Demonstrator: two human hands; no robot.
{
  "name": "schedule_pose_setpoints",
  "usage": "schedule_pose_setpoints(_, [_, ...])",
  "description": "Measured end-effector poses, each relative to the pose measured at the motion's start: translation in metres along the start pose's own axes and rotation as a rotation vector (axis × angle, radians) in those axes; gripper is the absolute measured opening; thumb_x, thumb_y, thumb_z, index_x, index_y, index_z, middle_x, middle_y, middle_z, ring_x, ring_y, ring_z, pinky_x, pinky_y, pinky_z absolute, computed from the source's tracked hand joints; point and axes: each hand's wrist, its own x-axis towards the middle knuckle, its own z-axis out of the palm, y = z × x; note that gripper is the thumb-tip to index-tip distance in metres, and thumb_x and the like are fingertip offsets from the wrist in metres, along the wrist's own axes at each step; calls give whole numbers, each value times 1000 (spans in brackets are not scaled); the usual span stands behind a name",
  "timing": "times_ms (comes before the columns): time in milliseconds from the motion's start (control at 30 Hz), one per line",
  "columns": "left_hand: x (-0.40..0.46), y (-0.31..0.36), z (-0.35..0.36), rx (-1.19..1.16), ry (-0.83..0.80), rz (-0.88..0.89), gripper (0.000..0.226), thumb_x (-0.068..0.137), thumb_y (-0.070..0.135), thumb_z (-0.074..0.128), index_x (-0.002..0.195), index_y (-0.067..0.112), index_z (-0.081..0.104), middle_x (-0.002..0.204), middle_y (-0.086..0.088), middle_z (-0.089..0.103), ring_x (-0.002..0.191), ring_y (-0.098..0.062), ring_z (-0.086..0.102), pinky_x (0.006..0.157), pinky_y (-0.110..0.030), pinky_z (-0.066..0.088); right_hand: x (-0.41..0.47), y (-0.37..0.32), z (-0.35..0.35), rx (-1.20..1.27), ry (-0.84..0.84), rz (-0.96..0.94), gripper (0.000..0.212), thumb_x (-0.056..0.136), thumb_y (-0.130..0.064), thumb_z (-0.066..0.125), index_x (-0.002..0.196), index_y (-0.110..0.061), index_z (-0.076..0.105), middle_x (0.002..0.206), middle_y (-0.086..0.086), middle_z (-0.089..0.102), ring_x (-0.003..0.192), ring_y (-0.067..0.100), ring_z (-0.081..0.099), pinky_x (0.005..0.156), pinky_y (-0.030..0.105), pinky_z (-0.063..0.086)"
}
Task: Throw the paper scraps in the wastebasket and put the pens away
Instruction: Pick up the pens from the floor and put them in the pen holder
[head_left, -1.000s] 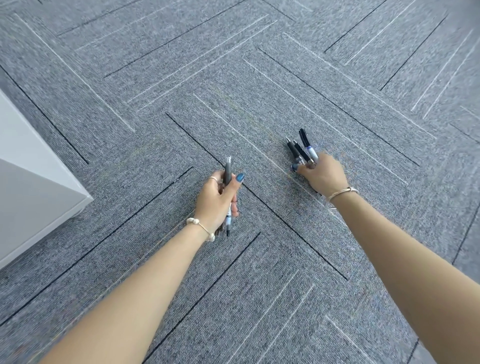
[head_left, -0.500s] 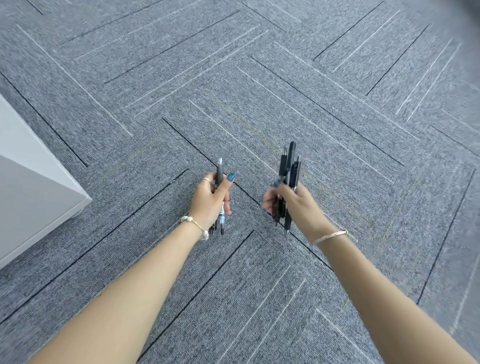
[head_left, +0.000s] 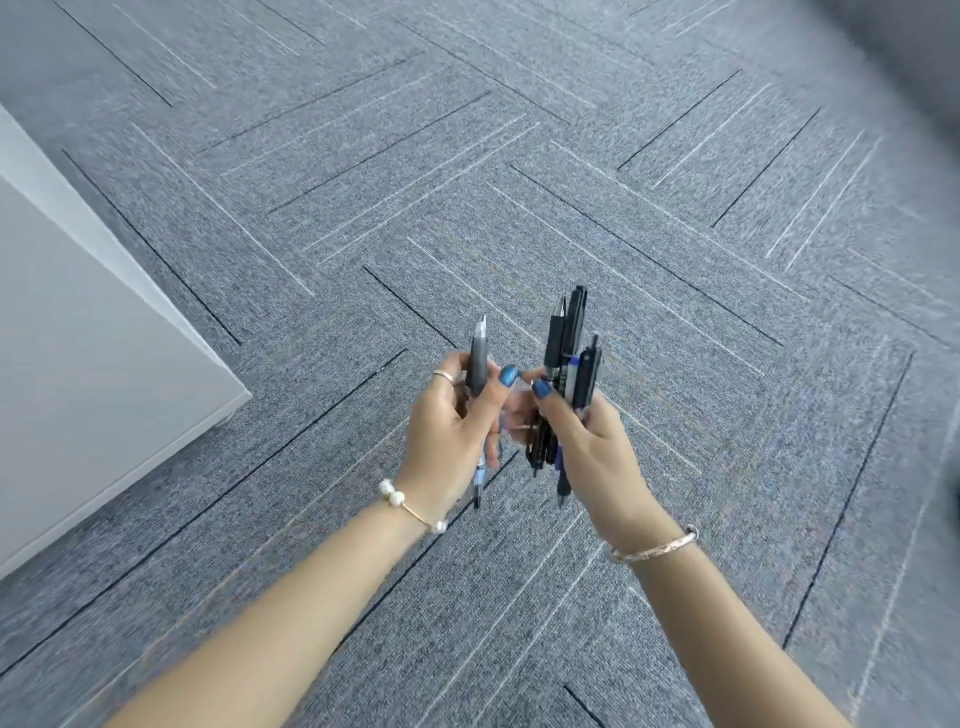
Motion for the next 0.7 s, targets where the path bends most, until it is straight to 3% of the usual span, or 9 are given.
schedule_pose_setpoints(100, [-5,41,1,22,-1,67,21,79,42,52,85,22,48,51,8,54,41,-15,48,42,-34,46,-15,-39,3,-39,25,-54,25,94,-17,46,108,-1,58,87,-1,72,85,8,68,73,21,53])
schedule_pose_setpoints(200, [-3,95,5,64,20,127,19,81,42,50,84,23,48,50,8,55,40,-14,49,42,-38,47,-28,-91,5,-44,6,-117,24,95,-13,44,105,3,58,64,-11,64,54,-7,61,49,6,43])
schedule_pose_setpoints(267, [-4,139,7,99,42,163,21,83,40,49,85,20,49,51,7,55,40,-13,50,42,-39,48,-38,-131,5,-35,-19,-160,20,95,-11,43,102,2,57,59,-12,58,41,-9,52,40,5,37])
schedule_pose_setpoints(367, [-17,212,12,109,106,190,17,87,34,48,84,17,50,53,5,51,40,-13,50,44,-39,49,-58,-201,2,-27,-87,-198,16,96,-11,41,96,-2,55,43,-17,55,39,-9,50,39,4,36])
schedule_pose_setpoints(467, [-37,297,21,59,168,160,27,88,31,48,93,5,51,51,7,50,41,-14,49,49,-45,51,-91,-289,0,-35,-143,-210,18,97,-11,39,97,-3,55,47,-16,58,36,-7,48,38,5,34])
schedule_pose_setpoints(533, [-49,360,28,37,215,150,30,89,29,49,98,0,51,50,7,50,42,-14,48,50,-43,50,-114,-350,1,-71,-180,-242,19,98,-10,37,88,-8,53,43,-11,53,33,-3,44,37,6,31])
schedule_pose_setpoints(600, [-59,427,33,14,267,159,26,89,27,50,95,2,51,53,6,50,42,-13,48,46,-35,47,-135,-411,3,-114,-221,-278,19,98,-13,37,89,-8,53,52,0,53,40,3,45,44,12,33])
schedule_pose_setpoints(700, [-71,534,35,-18,328,191,18,89,25,51,89,8,50,53,4,49,43,-12,47,43,-29,45,-167,-506,7,-132,-265,-310,23,98,-21,40,83,-15,56,63,10,55,56,22,45,52,32,33])
